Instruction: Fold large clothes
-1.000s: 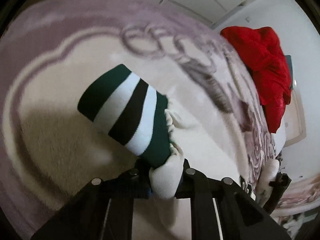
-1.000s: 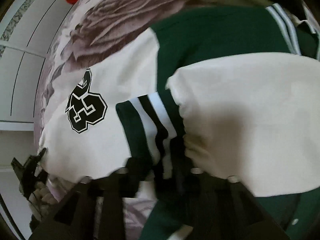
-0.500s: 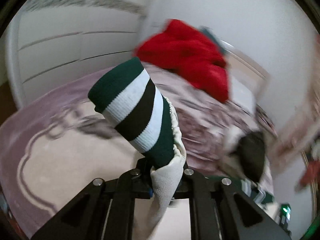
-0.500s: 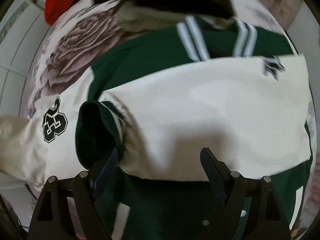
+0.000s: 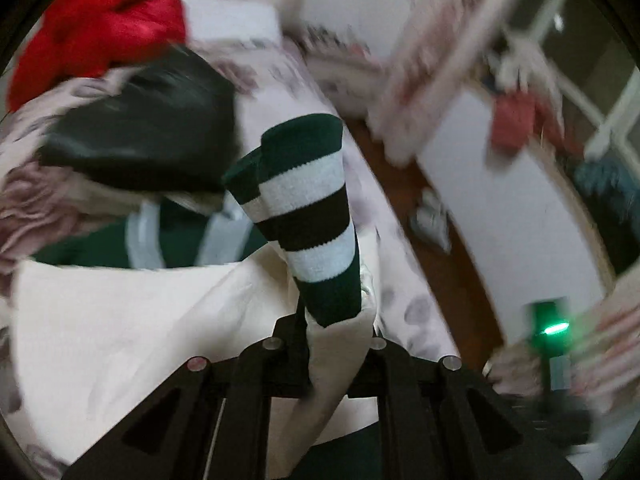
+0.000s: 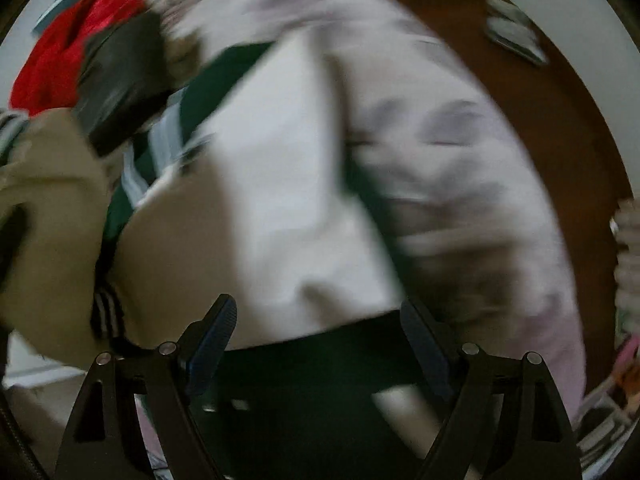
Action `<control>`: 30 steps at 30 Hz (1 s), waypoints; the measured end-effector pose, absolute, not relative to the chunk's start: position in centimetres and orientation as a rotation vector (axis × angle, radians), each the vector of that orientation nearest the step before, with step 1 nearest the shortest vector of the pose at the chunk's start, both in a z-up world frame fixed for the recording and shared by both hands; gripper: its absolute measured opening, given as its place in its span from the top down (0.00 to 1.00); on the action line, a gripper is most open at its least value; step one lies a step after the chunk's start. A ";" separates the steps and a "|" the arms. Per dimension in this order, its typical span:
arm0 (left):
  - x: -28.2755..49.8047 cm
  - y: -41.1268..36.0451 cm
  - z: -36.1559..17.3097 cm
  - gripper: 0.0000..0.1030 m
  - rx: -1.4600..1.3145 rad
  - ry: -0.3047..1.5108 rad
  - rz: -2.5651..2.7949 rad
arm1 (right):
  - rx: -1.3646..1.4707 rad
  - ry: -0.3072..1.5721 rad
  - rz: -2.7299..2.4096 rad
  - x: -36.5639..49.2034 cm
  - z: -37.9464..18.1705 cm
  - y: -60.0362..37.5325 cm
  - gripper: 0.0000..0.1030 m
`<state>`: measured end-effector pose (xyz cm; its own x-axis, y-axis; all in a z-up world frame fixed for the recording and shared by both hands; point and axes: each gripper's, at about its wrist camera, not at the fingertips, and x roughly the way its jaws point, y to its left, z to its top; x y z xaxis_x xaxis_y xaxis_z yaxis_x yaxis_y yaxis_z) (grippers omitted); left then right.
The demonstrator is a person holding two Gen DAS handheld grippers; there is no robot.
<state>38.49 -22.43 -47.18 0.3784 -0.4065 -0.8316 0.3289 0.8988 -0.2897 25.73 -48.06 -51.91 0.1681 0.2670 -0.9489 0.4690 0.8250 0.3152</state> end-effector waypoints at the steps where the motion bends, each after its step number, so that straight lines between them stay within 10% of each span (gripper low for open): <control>1: 38.6 -23.9 -48.5 0.92 -0.054 1.121 -0.474 | 0.663 1.428 -0.155 24.9 -52.3 -50.1 0.17; 7: 39.0 -26.6 -53.7 0.80 0.047 1.280 -0.433 | 0.797 1.385 -0.062 22.9 -52.7 -55.2 0.17; 10: 38.8 -26.4 -51.9 0.04 0.024 1.280 -0.481 | 0.894 1.330 0.006 23.3 -52.2 -55.4 0.17; 22: 38.5 -9.5 -47.6 0.03 0.064 1.200 -0.064 | 0.876 1.435 0.145 30.8 -54.3 -49.5 0.17; 24: 39.4 -3.9 -50.3 0.03 0.095 1.236 0.106 | 0.873 1.453 0.143 31.9 -55.7 -48.0 0.33; 26: 40.4 1.6 -53.6 0.00 0.082 1.279 0.231 | 0.780 1.442 0.113 33.1 -55.4 -46.4 0.93; 30: 41.8 6.8 -57.6 0.00 -0.043 1.286 0.226 | 0.677 1.323 0.041 35.1 -53.1 -44.8 0.97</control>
